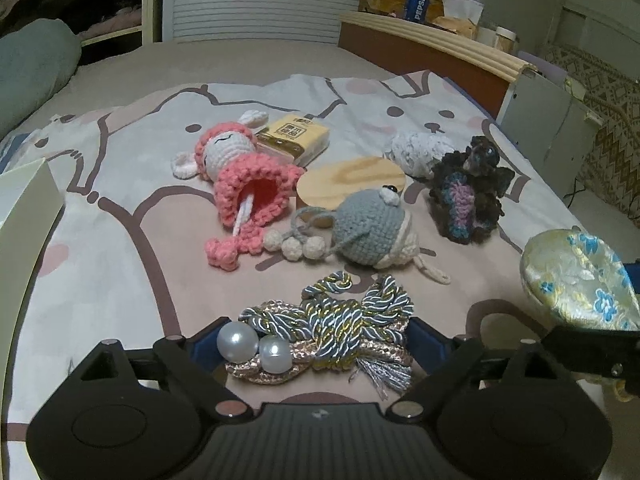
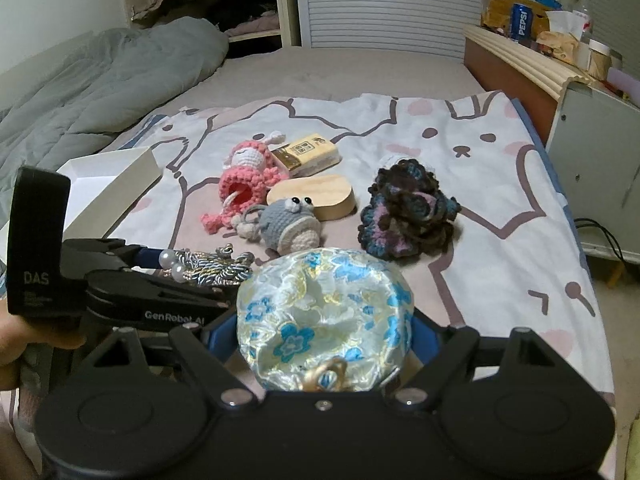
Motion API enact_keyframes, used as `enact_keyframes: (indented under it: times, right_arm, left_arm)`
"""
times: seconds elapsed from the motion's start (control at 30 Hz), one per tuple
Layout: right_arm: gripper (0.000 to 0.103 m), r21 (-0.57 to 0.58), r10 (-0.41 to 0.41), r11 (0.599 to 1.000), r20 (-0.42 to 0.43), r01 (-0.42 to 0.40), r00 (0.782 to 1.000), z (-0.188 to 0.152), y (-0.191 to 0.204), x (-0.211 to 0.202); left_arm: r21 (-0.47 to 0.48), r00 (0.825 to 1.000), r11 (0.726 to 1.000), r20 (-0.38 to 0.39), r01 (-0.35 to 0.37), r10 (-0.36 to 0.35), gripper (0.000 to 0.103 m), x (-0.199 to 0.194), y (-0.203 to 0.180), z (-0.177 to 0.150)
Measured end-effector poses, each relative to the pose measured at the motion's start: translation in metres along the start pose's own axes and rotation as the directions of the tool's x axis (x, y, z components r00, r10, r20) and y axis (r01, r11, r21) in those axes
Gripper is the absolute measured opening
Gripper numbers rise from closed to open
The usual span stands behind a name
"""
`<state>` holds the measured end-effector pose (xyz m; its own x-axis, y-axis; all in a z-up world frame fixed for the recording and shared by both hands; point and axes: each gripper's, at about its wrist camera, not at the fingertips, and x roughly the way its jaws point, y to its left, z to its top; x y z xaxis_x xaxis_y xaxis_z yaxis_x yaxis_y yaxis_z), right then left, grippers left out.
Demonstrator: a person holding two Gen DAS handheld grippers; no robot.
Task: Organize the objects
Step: 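Grasp the rope tassel with the left tool while the right tool grasps the blue-flowered pouch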
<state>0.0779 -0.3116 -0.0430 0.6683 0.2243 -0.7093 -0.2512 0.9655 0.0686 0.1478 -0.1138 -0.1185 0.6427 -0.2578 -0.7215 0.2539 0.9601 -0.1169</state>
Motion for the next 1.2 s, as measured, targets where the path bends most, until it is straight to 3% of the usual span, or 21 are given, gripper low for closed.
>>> enact_keyframes:
  times: [0.27,0.67,1.0,1.2]
  right_arm:
    - [0.085,0.053,-0.042,0.998,0.048,0.04,0.998,0.004,-0.01,-0.01]
    - [0.085,0.152,-0.119,0.984,0.144,0.096,0.982,0.025,-0.018,-0.042]
    - [0.085,0.121,-0.161,0.982,0.147,0.144,0.976,0.043,0.006,-0.05]
    - [0.085,0.113,-0.142,0.986,0.153,0.125,0.978,0.053,0.03,-0.043]
  left_arm:
    - [0.012,0.999,1.0,0.05,-0.009,0.008,0.087,-0.021,-0.004,0.009]
    - [0.042,0.987,0.998,0.154,-0.041,0.035,0.087,-0.089,-0.001,0.03]
    - [0.023,0.971,0.998,0.231,-0.062,0.055,0.087,-0.142,0.017,0.046]
    - [-0.016,0.965,0.996,0.247,-0.091,0.092,0.087,-0.164,0.048,0.049]
